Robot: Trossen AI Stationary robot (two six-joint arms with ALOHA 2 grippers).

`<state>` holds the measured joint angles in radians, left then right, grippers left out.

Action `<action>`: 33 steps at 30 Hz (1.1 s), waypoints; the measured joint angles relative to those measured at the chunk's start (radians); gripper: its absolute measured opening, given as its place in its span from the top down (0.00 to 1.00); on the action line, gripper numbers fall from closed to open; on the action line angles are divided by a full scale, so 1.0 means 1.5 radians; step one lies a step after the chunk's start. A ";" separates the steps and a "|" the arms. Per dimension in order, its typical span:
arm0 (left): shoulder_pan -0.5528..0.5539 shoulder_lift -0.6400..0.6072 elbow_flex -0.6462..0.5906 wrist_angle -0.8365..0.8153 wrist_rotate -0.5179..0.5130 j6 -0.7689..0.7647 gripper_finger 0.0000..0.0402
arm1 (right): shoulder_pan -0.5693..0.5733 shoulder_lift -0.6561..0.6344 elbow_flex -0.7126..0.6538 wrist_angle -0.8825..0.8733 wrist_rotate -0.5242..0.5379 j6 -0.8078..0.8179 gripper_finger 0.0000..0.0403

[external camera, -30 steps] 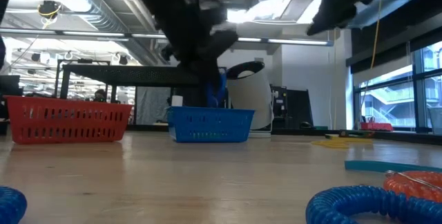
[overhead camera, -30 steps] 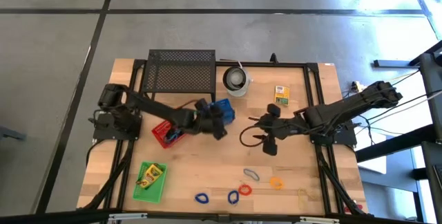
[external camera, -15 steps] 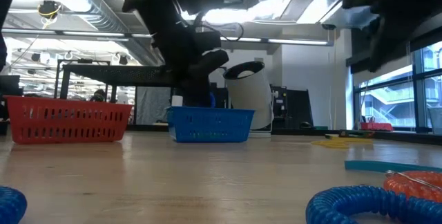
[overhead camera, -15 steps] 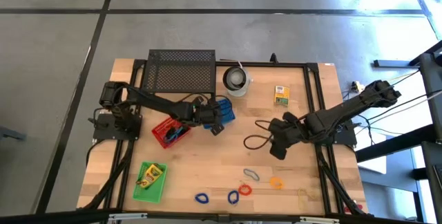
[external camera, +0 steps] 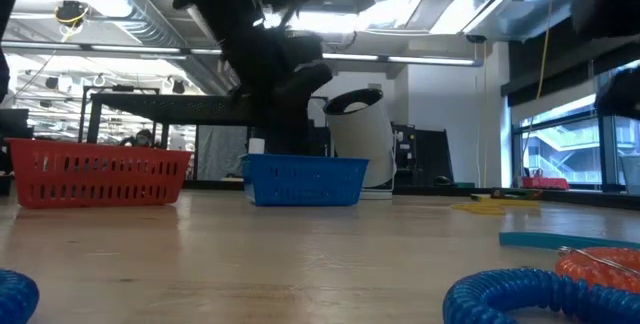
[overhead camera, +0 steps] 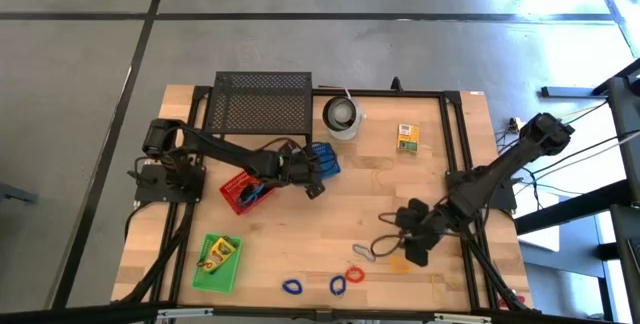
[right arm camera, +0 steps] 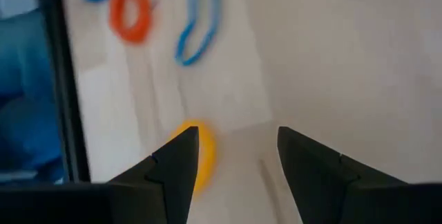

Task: Pick & Place Office Desk Supplies
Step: Put the yellow spring keychain into the blue bin

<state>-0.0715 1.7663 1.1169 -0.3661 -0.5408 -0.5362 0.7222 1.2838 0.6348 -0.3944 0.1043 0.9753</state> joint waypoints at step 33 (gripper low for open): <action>-0.135 -0.050 0.083 0.032 0.001 0.060 0.63 | 0.056 0.186 -0.029 0.174 0.082 -0.424 0.75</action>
<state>-0.2745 1.6917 1.2411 -0.3176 -0.5393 -0.4461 0.8059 1.5631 0.5911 -0.1336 0.2272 0.3391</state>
